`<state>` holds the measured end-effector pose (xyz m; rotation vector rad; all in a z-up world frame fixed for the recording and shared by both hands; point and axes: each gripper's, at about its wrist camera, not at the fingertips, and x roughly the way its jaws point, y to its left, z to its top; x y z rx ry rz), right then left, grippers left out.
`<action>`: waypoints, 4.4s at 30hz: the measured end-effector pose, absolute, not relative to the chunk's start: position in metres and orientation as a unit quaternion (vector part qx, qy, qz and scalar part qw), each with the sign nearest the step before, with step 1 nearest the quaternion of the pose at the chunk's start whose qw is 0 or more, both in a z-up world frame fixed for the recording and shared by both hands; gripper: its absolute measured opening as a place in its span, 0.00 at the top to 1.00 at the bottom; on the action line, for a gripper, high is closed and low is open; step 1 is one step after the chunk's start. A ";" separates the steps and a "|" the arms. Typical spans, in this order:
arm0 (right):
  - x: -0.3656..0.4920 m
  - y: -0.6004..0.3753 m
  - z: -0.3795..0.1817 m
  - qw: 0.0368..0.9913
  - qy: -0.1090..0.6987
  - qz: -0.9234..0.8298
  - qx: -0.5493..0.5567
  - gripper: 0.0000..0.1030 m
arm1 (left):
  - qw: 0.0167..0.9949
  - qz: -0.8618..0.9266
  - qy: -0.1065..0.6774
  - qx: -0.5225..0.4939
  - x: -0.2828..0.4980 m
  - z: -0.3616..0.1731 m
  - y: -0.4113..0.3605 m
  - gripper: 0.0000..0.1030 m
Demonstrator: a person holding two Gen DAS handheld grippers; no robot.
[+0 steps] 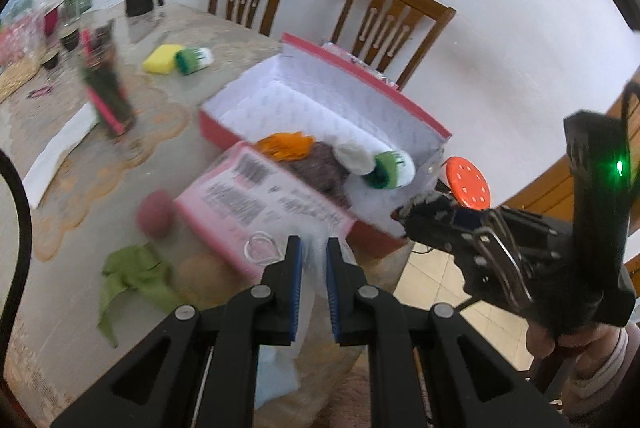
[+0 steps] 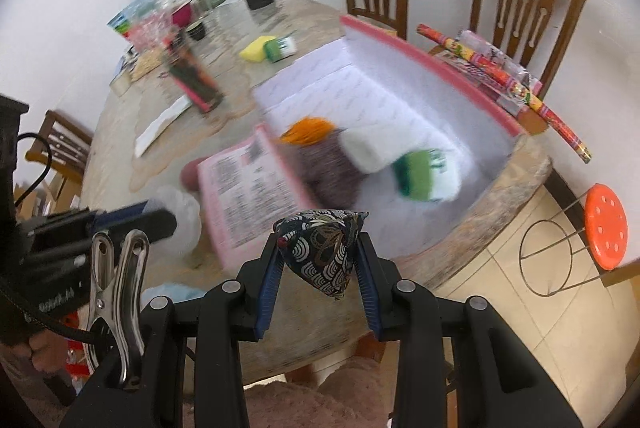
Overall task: Organize soft objects
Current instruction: 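Carry the white bag and patterned pouch over the pink box with both grippers, then open both grippers to drop the white bag and pouch into the box, then move both grippers back toward the green ribbon and blue mask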
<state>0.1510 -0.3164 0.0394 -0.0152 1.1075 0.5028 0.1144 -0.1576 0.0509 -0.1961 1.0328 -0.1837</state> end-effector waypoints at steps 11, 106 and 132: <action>0.202 -0.344 0.033 0.816 0.521 0.248 -0.004 0.65 | 0.850 -0.109 0.506 -0.098 0.162 0.034 -0.209 0.88; 0.186 -0.317 0.033 0.829 0.502 0.245 0.015 0.57 | 0.857 -0.014 0.504 -0.104 0.127 0.036 -0.129 0.43; 0.069 -0.237 0.024 0.811 0.523 0.261 -0.006 0.56 | 0.858 0.005 0.502 -0.107 0.054 0.024 -0.040 0.43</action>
